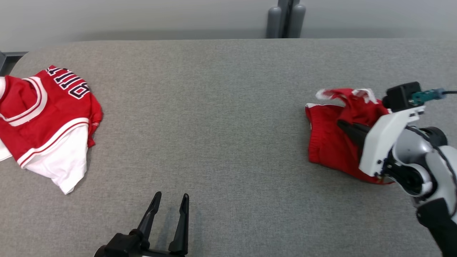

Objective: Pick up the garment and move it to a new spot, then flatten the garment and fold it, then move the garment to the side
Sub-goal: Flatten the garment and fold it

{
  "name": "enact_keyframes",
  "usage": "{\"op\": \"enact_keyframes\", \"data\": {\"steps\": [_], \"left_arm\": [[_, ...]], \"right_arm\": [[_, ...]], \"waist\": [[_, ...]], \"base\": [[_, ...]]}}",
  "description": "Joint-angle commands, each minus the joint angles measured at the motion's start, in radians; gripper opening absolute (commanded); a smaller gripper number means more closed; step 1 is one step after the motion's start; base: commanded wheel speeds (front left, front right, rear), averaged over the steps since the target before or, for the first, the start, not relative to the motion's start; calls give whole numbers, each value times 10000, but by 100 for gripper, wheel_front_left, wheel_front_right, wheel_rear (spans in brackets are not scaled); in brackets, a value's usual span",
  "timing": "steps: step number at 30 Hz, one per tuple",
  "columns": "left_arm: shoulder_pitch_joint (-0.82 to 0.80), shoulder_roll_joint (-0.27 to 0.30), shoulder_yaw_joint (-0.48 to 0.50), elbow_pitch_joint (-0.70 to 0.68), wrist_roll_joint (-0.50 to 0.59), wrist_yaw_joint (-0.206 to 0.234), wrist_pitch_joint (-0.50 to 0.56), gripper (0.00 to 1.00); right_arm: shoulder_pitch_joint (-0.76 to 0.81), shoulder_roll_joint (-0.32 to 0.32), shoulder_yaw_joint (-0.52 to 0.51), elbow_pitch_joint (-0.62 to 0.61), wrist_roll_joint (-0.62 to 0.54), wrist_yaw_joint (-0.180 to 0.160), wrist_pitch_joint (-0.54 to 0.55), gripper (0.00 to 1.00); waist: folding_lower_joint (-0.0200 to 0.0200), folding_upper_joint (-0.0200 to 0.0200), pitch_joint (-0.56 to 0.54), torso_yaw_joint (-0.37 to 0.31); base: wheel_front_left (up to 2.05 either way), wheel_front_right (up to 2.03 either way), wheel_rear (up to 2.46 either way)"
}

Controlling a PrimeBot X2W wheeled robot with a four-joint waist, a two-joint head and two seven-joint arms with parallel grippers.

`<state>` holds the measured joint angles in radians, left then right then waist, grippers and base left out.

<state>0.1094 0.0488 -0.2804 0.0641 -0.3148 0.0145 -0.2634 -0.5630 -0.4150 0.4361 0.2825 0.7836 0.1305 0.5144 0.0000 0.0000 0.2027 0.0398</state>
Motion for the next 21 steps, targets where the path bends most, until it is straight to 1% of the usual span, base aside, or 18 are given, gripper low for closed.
{"op": "enact_keyframes", "data": {"steps": [1,4,7,11,15,16,17,18,19,21], "left_arm": [[-235,35,-67,94,-40,-31,-16,100],[-327,37,-139,214,-1,-73,-16,100],[-317,32,-112,264,-55,-23,-16,100],[-203,35,-76,276,-111,3,-16,100],[-148,32,-61,289,-151,16,-16,100],[-152,33,-68,295,-151,7,-16,100],[-159,33,-61,295,-151,3,-16,100],[-165,33,-53,307,-158,4,-16,100],[-170,33,-55,324,-165,7,-16,100],[-156,35,-12,343,-162,19,-16,100]], "right_arm": [[-239,402,5,328,-327,5,68,0],[-481,896,94,753,-723,5,247,0],[-565,1185,211,1066,-971,5,375,0],[-474,1357,252,1361,-1260,5,280,0],[-389,1341,276,1520,-1482,5,175,0],[-380,1360,264,1566,-1552,5,97,16],[-358,1393,278,1585,-1592,5,-4,40],[-331,1414,316,1583,-1643,5,-126,97],[-293,1417,339,1562,-1686,5,-251,100],[-201,1437,441,1387,-1725,5,-535,100]], "waist": [[0,0,64,169],[0,0,78,355],[0,0,64,439],[0,0,34,451],[0,0,49,379],[0,0,46,341],[0,0,39,298],[0,0,22,254],[0,0,-4,216],[0,0,-88,123]], "base": [[0,0,0],[0,0,0],[0,0,0],[0,0,0],[0,0,0],[0,0,0],[0,0,0],[0,0,0],[0,0,0],[0,0,0]]}}
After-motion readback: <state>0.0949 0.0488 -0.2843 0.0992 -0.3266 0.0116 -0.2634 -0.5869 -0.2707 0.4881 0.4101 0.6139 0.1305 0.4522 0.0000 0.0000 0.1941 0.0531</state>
